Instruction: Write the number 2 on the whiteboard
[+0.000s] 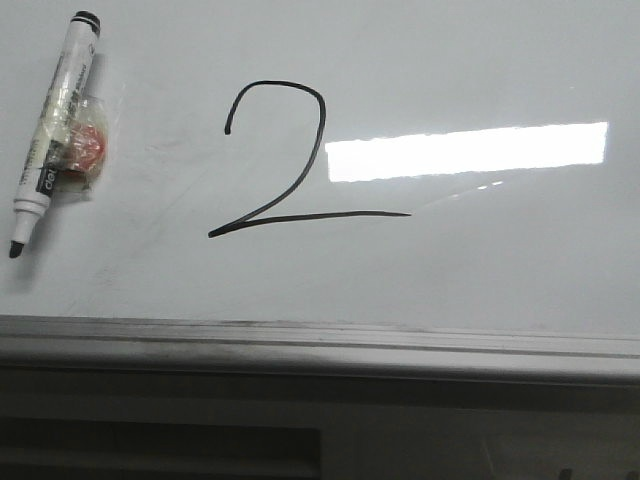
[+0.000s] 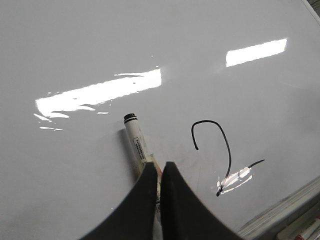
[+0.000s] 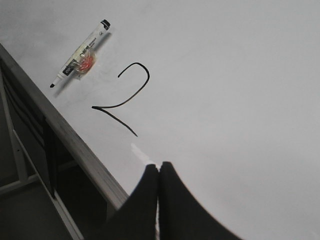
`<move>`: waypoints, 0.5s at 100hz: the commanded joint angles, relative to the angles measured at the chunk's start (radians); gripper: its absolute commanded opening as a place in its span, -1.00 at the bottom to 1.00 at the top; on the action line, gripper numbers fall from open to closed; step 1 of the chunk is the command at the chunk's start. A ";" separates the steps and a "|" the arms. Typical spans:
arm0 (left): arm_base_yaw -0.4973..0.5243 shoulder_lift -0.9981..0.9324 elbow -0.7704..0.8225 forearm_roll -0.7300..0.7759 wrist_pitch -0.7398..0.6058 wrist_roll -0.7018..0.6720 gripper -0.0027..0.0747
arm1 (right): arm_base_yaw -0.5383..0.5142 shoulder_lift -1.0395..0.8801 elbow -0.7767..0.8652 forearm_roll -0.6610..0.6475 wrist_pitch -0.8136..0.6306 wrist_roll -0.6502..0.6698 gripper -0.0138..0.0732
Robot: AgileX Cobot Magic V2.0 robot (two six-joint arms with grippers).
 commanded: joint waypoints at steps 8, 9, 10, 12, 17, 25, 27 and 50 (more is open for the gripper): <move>0.002 0.010 -0.026 0.003 -0.070 -0.002 -0.98 | -0.006 0.009 -0.026 -0.021 -0.069 0.001 -0.80; 0.002 0.010 -0.026 0.003 -0.070 -0.002 -0.98 | -0.006 0.009 -0.026 -0.021 -0.069 0.001 -0.80; 0.002 0.010 -0.026 0.005 -0.070 -0.002 -0.98 | -0.006 0.009 -0.026 -0.021 -0.069 0.001 -0.80; 0.002 0.010 -0.024 0.005 -0.073 -0.002 -0.98 | -0.006 0.009 -0.026 -0.021 -0.068 0.001 -0.80; 0.002 0.010 -0.013 0.009 -0.078 -0.002 -0.98 | -0.006 0.009 -0.026 -0.021 -0.068 0.001 -0.80; 0.006 0.008 0.010 -0.009 -0.076 -0.002 -0.98 | -0.006 0.009 -0.026 -0.021 -0.068 0.001 -0.80; 0.011 0.006 0.015 -0.027 -0.078 -0.002 -0.98 | -0.006 0.009 -0.026 -0.021 -0.068 0.001 -0.80; 0.238 -0.061 0.063 -0.131 -0.078 0.103 -0.98 | -0.006 0.009 -0.026 -0.021 -0.068 0.001 -0.80</move>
